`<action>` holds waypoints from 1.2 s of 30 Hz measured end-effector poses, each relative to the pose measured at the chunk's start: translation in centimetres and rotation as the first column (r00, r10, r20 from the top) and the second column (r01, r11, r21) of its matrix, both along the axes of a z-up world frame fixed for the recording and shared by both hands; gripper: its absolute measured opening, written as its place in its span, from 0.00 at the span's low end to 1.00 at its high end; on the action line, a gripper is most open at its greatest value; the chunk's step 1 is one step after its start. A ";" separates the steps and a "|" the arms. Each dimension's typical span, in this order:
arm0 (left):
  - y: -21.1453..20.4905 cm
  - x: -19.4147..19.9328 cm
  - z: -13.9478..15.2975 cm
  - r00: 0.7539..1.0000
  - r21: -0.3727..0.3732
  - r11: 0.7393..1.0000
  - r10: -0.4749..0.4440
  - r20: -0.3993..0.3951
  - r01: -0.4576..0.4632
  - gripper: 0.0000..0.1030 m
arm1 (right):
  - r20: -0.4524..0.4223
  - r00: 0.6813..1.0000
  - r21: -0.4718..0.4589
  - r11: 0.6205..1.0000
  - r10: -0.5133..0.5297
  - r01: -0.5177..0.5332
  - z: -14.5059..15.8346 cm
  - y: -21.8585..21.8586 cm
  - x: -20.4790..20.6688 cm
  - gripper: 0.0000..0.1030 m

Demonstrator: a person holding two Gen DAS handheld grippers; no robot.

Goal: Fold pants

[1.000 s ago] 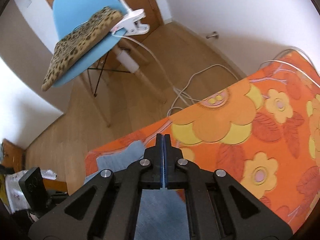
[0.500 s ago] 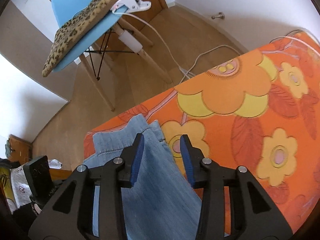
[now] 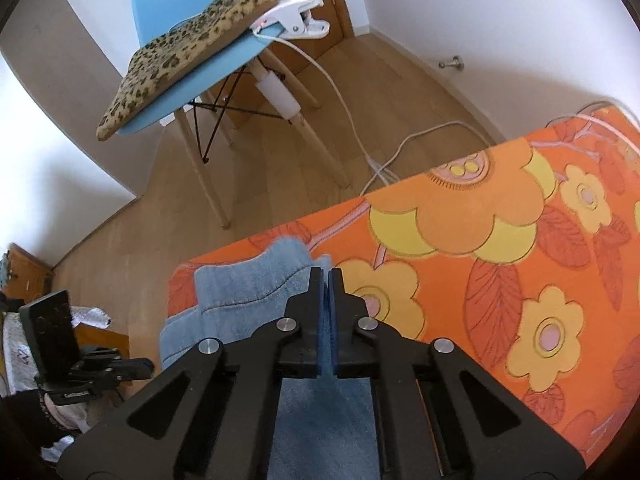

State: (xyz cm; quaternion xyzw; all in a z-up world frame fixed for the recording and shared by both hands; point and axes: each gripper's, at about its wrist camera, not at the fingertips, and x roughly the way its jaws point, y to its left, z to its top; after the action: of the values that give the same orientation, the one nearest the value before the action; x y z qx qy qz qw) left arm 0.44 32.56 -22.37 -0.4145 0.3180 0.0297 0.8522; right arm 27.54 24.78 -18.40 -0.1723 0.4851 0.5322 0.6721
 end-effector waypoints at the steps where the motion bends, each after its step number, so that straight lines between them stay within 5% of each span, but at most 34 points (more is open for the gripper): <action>1: 0.2 -0.2 0.2 1.000 0.009 1.000 0.008 -0.001 -0.008 0.00 | -0.001 1.000 0.002 1.000 -0.003 0.003 0.0 0.1 0.0 0.02; 4: 0.2 -0.3 0.3 1.000 0.022 1.000 0.002 -0.005 -0.002 0.00 | 0.013 1.000 0.013 1.000 -0.022 0.022 0.3 0.3 0.4 0.02; 7: 0.0 0.0 0.1 1.000 0.013 1.000 -0.012 -0.012 0.012 0.00 | -0.068 0.998 0.012 1.000 -0.006 0.006 0.0 1.1 0.8 0.06; 9: -0.2 0.2 -0.2 0.999 0.005 1.000 -0.030 -0.018 0.030 0.00 | -0.036 0.999 0.002 1.000 0.024 -0.024 -0.1 1.7 0.1 0.15; 17: -1.0 0.6 -0.4 0.997 0.027 0.997 -0.069 -0.039 0.070 0.00 | 0.065 0.989 -0.076 0.989 0.134 -0.129 -1.3 3.8 -2.7 0.17; 20: -0.6 0.4 -0.4 0.997 0.024 0.998 -0.061 -0.042 0.062 0.00 | 0.108 0.976 -0.103 0.979 0.187 -0.176 -1.3 3.8 -3.9 0.03; 26: 0.1 -0.2 -0.5 0.999 0.029 0.999 -0.032 -0.041 0.033 0.00 | 0.217 0.960 -0.093 0.982 0.178 -0.162 0.0 2.6 -4.7 0.00; 29: 0.3 -0.2 -0.9 0.998 0.025 0.999 -0.027 -0.053 0.029 0.00 | 0.133 0.976 -0.053 0.985 0.171 -0.166 0.5 2.0 -3.2 0.00; 31: 0.4 -0.2 -1.0 0.998 0.023 0.999 -0.024 -0.062 0.026 0.00 | 0.128 0.978 -0.081 0.984 0.168 -0.158 0.2 2.2 -2.9 0.02; 33: 0.3 -0.1 -1.0 0.997 0.024 0.999 -0.025 -0.070 0.027 0.02 | 0.156 0.965 -0.128 0.973 0.211 -0.192 -0.4 3.0 -3.4 0.18; 36: 0.1 0.0 -0.9 0.996 0.037 0.999 -0.034 -0.079 0.037 0.03 | 0.195 0.938 -0.181 0.950 0.286 -0.252 -1.3 4.2 -4.6 0.21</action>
State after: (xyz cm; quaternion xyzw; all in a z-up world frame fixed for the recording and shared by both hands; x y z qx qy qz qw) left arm 0.47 32.68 -23.27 -0.3909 0.3580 0.0370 0.8472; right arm 22.92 28.97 -19.66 -0.3461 0.4193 0.5582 0.6268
